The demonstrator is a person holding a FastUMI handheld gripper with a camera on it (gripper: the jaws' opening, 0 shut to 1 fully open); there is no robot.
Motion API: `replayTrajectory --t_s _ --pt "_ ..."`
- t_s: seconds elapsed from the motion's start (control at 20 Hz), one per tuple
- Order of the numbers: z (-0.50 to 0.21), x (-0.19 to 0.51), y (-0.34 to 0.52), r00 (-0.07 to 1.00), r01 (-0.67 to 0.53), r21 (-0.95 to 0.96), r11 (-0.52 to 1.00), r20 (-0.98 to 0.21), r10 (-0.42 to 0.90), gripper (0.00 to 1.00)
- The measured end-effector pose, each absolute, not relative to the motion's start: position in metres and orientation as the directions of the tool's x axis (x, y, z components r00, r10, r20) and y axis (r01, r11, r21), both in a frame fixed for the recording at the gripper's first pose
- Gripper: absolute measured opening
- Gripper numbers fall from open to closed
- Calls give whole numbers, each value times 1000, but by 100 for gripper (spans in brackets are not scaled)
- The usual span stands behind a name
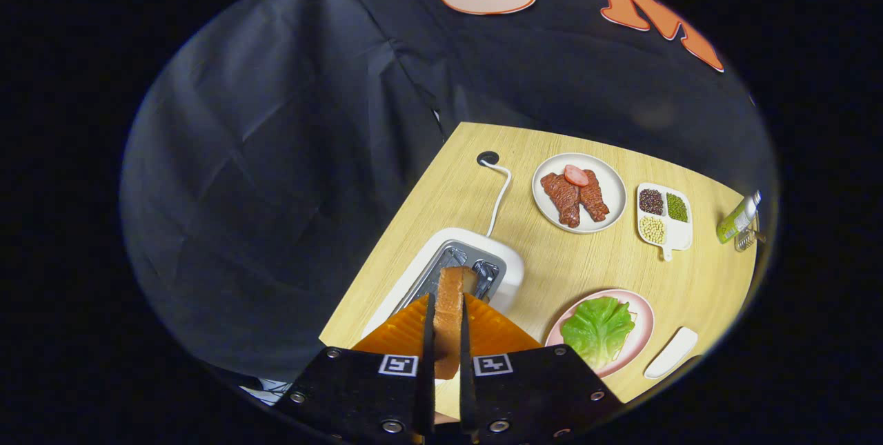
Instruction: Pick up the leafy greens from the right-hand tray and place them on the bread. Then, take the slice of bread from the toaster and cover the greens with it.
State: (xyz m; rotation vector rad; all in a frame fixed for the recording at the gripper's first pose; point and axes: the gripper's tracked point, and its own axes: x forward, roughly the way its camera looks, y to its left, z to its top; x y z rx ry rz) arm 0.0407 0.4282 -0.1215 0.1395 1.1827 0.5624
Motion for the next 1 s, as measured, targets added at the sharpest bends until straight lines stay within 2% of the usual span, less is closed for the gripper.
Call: replayTrajectory --t_s 0.4,1.0 --pt "-94 42 379 352 -293 502 814 -735 580 15" --pt "-156 32 306 364 -197 584 787 -702 612 15"
